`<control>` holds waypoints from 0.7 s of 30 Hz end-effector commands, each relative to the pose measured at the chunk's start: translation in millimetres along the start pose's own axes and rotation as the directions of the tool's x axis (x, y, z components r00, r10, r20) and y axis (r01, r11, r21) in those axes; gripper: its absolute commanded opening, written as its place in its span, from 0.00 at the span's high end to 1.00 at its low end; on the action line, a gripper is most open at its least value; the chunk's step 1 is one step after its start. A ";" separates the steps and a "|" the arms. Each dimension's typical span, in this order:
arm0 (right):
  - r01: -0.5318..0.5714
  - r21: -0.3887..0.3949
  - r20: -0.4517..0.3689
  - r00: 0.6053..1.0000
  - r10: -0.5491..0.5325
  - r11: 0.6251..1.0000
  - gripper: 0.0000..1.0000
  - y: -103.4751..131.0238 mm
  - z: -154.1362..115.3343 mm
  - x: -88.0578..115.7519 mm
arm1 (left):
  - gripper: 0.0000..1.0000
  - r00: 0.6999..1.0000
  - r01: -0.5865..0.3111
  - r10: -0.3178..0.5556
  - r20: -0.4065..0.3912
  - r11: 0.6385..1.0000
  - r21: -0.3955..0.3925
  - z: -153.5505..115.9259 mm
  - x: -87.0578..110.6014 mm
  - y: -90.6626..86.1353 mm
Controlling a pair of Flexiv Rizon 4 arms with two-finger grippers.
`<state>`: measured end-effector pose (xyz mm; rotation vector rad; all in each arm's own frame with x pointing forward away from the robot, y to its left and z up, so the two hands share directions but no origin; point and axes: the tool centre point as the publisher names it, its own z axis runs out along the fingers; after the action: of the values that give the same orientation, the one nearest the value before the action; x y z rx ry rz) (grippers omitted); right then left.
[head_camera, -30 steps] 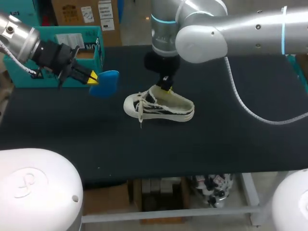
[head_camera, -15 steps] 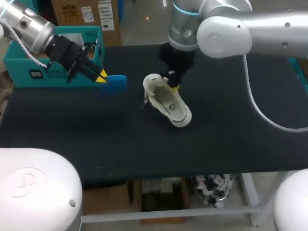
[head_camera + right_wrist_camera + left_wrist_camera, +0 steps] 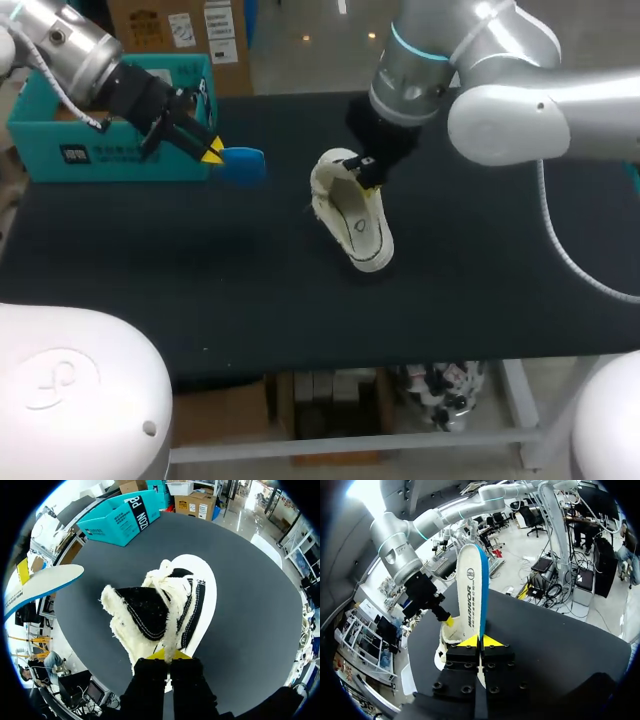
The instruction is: Open the shoe tongue, take the insole out of the shoe, put the insole back into the shoe, and pack the shoe into the shoebox
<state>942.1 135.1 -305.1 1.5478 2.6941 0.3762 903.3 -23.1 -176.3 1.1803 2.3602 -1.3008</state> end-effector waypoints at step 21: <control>-0.320 -0.109 -0.291 0.915 0.278 0.941 1.00 -33.0 3.6 32.6 | 1.00 0.956 -0.293 0.293 0.020 0.944 0.152 44.6 -10.3 -58.1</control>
<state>909.2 157.4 -306.0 2.0243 2.5819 0.6810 855.0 -76.0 -159.6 1.4987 2.0155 -1.3821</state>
